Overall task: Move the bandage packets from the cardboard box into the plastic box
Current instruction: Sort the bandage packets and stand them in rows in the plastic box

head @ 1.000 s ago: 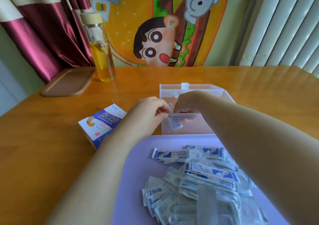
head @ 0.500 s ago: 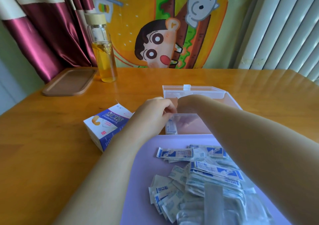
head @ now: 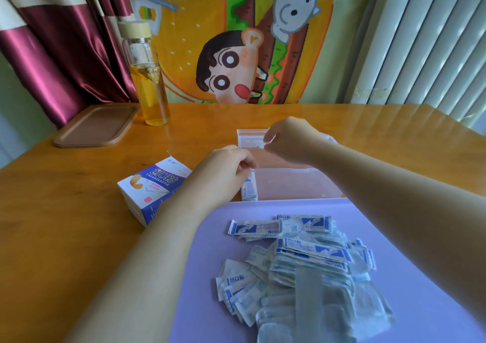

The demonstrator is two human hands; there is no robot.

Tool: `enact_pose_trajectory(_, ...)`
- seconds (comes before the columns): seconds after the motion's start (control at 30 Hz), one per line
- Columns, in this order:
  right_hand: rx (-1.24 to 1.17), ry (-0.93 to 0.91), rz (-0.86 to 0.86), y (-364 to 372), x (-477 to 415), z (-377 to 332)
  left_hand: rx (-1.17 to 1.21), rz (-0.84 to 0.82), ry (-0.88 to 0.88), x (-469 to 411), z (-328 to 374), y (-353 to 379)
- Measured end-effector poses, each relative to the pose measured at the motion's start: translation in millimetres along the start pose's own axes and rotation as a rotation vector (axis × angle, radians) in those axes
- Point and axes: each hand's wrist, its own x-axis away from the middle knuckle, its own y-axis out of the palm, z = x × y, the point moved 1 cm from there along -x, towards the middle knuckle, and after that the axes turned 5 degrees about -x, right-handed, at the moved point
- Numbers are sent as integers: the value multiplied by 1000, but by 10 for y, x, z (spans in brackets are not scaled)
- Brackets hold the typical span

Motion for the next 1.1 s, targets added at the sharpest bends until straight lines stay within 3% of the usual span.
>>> enact_pose_trajectory(0.1,-104,-176,237,-173,410,-12,-19,6,-3,11,8,-7)
enact_pose_trajectory(0.17,-132,-242,251,-225,670,8,-40,-1,2,19,22,-8)
enact_pose_trajectory(0.33,16,-149,-206,-113,1000,130,-78,-31,14,62,44,-13)
enact_pose_trajectory(0.4,90,-72,-315,-44,1026,240,-78,-29,13,83,46,-38)
enact_pose_trajectory(0.5,90,42,-387,-6,1017,415,-85,-23,16,91,48,-67)
enact_pose_trajectory(0.67,-125,202,-457,31,1009,626,-117,-48,35,67,68,-33)
enact_pose_trajectory(0.87,-291,251,-341,36,1030,745,-113,33,195,130,296,-173)
enact_pose_trajectory(0.97,-280,256,-283,-27,1062,809,-44,-220,196,191,447,-122)
enact_pose_trajectory(1.1,-317,291,-211,-109,1138,888,-202,-530,93,233,413,108)
